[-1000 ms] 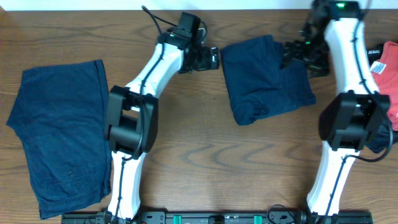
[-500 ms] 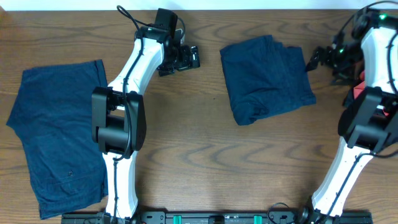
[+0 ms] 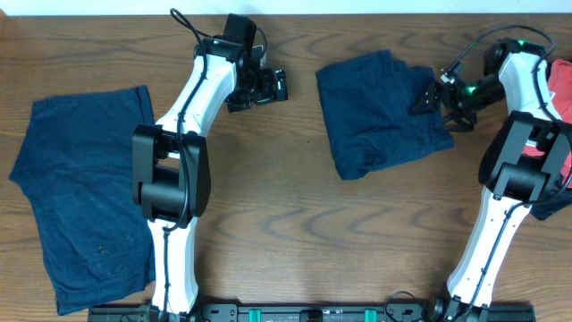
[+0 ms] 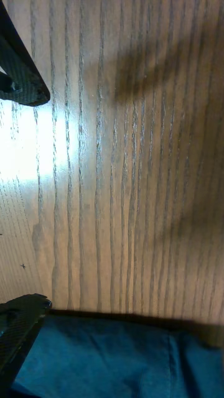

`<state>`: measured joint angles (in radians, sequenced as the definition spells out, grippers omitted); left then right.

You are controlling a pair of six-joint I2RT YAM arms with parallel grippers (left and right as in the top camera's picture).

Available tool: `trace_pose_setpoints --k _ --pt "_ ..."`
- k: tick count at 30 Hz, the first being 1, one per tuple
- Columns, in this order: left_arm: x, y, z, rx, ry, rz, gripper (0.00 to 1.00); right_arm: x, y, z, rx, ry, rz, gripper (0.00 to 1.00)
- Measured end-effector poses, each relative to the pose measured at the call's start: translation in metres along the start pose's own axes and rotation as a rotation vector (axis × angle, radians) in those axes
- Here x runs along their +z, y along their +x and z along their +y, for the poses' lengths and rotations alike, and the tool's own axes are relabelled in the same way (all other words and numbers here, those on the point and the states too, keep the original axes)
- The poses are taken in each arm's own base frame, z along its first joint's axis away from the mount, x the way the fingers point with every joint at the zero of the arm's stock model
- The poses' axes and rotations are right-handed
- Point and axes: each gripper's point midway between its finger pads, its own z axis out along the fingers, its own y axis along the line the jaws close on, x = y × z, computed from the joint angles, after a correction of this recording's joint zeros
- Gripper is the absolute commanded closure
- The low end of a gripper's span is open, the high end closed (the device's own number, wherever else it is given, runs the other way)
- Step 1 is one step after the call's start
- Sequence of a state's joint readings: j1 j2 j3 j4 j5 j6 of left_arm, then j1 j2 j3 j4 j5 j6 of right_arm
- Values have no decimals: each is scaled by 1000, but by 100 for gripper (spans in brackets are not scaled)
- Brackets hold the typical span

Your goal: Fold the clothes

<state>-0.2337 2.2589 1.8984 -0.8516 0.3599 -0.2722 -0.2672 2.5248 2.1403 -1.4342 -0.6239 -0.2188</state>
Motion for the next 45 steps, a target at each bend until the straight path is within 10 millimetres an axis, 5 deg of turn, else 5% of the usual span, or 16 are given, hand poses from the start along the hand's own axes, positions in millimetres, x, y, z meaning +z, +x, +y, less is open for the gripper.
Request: trace_pose_setpoints --k 14,23,39,42,43,44,45 --pt "2 3 -5 18 2 5 2 19 11 27 -171 -67 67 1" --pt "12 22 -41 117 15 35 2 35 17 48 -214 -69 113 1" --pt "28 38 -75 203 36 47 1 36 19 49 -199 -74 120 1" --pt "46 48 -74 199 25 85 44 36 20 50 -195 -78 124 1" --pt "53 51 -71 197 19 101 67 36 20 50 -193 -79 125 1" --pt "60 53 -68 194 13 115 80 36 20 50 -192 -80 126 1" --pt "67 56 -64 186 8 130 81 36 21 50 -191 -81 128 1"
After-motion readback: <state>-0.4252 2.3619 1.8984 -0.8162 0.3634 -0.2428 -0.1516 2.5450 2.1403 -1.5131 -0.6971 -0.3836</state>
